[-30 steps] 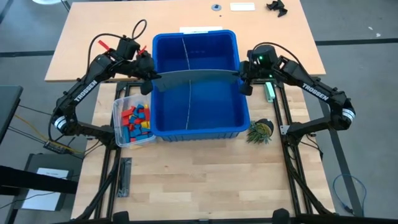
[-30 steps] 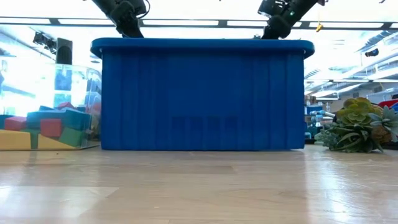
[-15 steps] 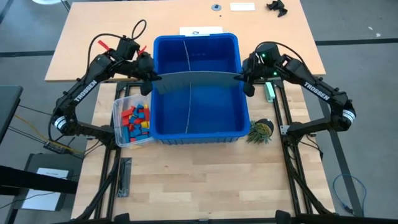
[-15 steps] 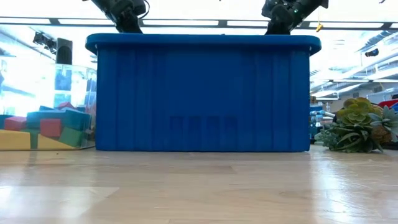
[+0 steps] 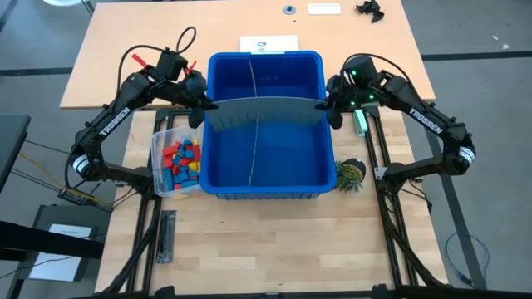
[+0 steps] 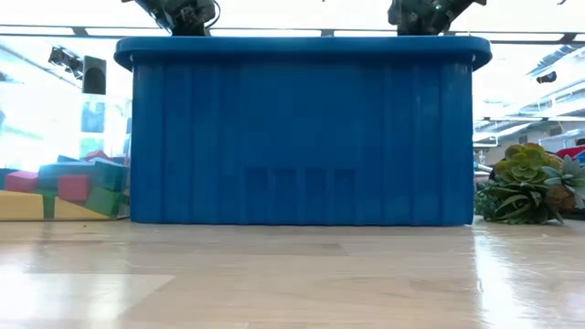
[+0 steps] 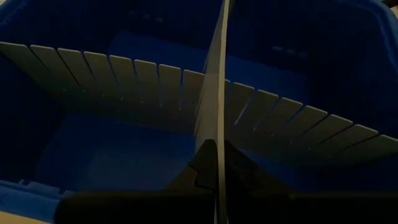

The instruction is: Sort Items/Unsort Items

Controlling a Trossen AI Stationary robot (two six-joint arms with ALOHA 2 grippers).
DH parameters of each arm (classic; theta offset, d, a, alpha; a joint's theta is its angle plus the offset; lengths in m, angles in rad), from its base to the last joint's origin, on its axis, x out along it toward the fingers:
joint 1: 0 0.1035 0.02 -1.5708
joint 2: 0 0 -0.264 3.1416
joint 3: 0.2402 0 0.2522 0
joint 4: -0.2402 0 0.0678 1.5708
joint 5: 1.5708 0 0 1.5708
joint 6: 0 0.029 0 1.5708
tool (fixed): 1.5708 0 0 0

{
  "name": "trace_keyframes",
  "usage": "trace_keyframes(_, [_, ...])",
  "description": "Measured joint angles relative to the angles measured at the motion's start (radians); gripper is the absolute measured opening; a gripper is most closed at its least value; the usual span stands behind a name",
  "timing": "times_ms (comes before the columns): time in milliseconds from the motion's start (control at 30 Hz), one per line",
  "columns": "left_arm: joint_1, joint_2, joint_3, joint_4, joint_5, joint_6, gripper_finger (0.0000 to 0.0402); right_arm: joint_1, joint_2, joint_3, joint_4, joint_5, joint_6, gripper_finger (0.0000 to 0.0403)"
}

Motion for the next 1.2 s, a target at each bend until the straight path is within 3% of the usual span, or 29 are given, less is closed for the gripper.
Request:
trace_keyframes(167, [0.0,0.0,0.0,-0.002,-0.002,-0.003,0.0015,0.032,-0.005,0.002,-0.015,-0.005,0.061,0.0007])
trace_keyframes(267, [0.0,0.0,0.0,0.0,-0.01,-0.004,0.0015,0.044,-0.003,0.002,-0.012,0.048,0.083,0.0007])
trace_keyframes(400, [0.0,0.0,0.0,0.002,-0.013,-0.004,0.0015,0.055,-0.003,0.002,-0.013,0.119,-0.013,0.0007])
trace_keyframes(633, [0.0,0.0,0.0,0.006,-0.017,-0.004,0.0015,0.039,0.0,0.001,0.016,0.134,-0.07,0.0007])
trace_keyframes(1000, [0.0,-0.001,0.0,0.002,0.012,0.001,0.0016,0.042,-0.003,0.001,-0.021,0.079,-0.303,0.0007])
trace_keyframes(1200, [-0.005,-0.001,0.0,-0.014,0.024,0.03,0.0016,0.04,-0.003,0.001,-0.05,0.069,-0.338,0.0007])
